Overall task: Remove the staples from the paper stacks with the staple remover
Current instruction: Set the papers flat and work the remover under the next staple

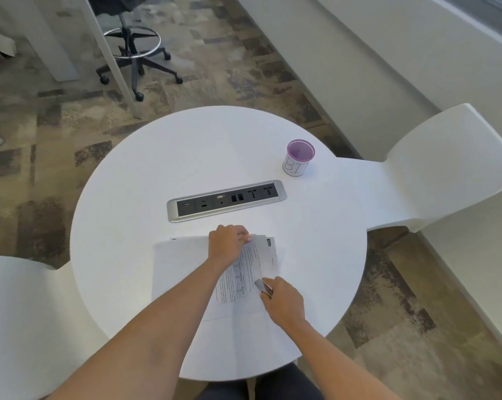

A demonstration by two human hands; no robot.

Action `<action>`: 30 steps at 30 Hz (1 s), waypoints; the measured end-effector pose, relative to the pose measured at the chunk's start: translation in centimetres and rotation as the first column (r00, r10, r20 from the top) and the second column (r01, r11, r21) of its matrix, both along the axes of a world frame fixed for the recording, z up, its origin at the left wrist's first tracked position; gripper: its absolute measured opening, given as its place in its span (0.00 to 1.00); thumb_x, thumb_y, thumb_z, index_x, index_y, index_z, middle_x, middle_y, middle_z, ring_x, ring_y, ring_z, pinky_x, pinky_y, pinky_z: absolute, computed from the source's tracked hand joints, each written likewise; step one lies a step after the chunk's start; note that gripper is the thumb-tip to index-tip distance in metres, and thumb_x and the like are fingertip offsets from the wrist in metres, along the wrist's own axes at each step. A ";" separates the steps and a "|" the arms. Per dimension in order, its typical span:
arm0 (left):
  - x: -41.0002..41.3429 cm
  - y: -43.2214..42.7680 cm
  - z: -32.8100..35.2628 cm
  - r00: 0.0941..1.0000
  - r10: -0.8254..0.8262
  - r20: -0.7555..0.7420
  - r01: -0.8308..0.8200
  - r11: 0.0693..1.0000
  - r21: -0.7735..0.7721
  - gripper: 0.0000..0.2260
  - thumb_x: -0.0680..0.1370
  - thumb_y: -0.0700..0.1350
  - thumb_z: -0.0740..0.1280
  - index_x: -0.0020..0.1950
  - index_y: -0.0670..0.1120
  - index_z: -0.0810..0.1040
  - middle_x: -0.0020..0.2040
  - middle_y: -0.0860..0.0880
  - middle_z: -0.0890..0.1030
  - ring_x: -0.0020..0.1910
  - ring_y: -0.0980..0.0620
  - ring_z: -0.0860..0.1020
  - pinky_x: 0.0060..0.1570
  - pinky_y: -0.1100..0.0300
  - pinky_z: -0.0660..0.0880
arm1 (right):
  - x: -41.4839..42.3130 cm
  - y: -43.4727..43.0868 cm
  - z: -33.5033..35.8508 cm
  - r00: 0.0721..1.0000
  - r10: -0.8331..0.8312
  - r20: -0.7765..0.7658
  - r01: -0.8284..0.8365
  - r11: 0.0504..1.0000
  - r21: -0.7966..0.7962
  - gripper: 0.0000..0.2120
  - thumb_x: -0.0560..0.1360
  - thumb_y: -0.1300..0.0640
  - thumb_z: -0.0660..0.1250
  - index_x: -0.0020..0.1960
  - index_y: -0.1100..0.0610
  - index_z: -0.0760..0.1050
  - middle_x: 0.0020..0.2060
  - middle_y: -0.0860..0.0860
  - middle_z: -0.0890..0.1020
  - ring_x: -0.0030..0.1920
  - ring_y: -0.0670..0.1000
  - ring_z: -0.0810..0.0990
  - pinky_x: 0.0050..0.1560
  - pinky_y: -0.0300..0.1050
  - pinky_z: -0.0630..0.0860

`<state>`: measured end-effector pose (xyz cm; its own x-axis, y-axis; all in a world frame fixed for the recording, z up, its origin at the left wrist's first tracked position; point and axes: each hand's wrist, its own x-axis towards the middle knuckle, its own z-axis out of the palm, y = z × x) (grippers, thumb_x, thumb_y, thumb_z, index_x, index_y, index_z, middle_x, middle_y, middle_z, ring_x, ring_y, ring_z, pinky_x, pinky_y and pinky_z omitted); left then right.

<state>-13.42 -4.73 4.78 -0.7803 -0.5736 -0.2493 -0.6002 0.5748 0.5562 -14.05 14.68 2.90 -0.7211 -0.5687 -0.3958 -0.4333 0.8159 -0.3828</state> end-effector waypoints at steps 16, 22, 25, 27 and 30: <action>6.3 3.7 -8.2 0.917 -0.168 0.361 0.177 0.984 0.010 0.39 0.78 0.63 0.62 0.79 0.58 0.41 0.81 0.50 0.38 0.79 0.43 0.36 0.74 0.40 0.36 | -1.1 1.1 -2.9 0.990 -0.133 -0.050 0.128 0.988 -0.082 0.12 0.79 0.48 0.63 0.60 0.48 0.76 0.41 0.44 0.75 0.39 0.46 0.75 0.35 0.36 0.68; 4.7 3.7 -8.6 0.933 -0.190 0.305 0.181 0.982 0.058 0.52 0.69 0.71 0.67 0.78 0.58 0.36 0.77 0.51 0.29 0.75 0.45 0.28 0.70 0.40 0.29 | -2.3 -1.6 -3.1 0.975 -0.223 -0.024 0.215 0.960 -0.181 0.07 0.78 0.50 0.64 0.52 0.52 0.77 0.40 0.45 0.77 0.39 0.48 0.74 0.37 0.41 0.67; 3.9 3.2 -9.0 0.900 -0.264 0.347 0.237 0.964 0.119 0.57 0.64 0.75 0.66 0.75 0.59 0.28 0.73 0.51 0.22 0.70 0.46 0.22 0.68 0.36 0.28 | -2.8 -3.1 -3.5 0.971 -0.236 0.023 0.237 0.957 -0.167 0.04 0.77 0.53 0.65 0.49 0.54 0.76 0.40 0.47 0.78 0.41 0.50 0.76 0.39 0.43 0.71; 3.7 3.1 -9.2 0.886 -0.288 0.364 0.245 0.956 0.159 0.58 0.63 0.76 0.65 0.72 0.61 0.24 0.70 0.51 0.19 0.67 0.47 0.18 0.67 0.35 0.27 | -3.1 -3.8 -3.8 0.973 -0.229 0.037 0.232 0.960 -0.159 0.03 0.75 0.56 0.65 0.47 0.56 0.75 0.40 0.49 0.79 0.40 0.52 0.77 0.40 0.45 0.73; 3.6 3.0 -9.4 0.873 -0.294 0.389 0.235 0.953 0.193 0.57 0.61 0.77 0.65 0.68 0.65 0.21 0.67 0.54 0.16 0.64 0.49 0.16 0.66 0.34 0.26 | -3.4 -4.5 -4.3 0.978 -0.205 0.026 0.206 0.963 -0.171 0.03 0.75 0.59 0.64 0.43 0.58 0.74 0.37 0.50 0.77 0.36 0.52 0.74 0.36 0.43 0.70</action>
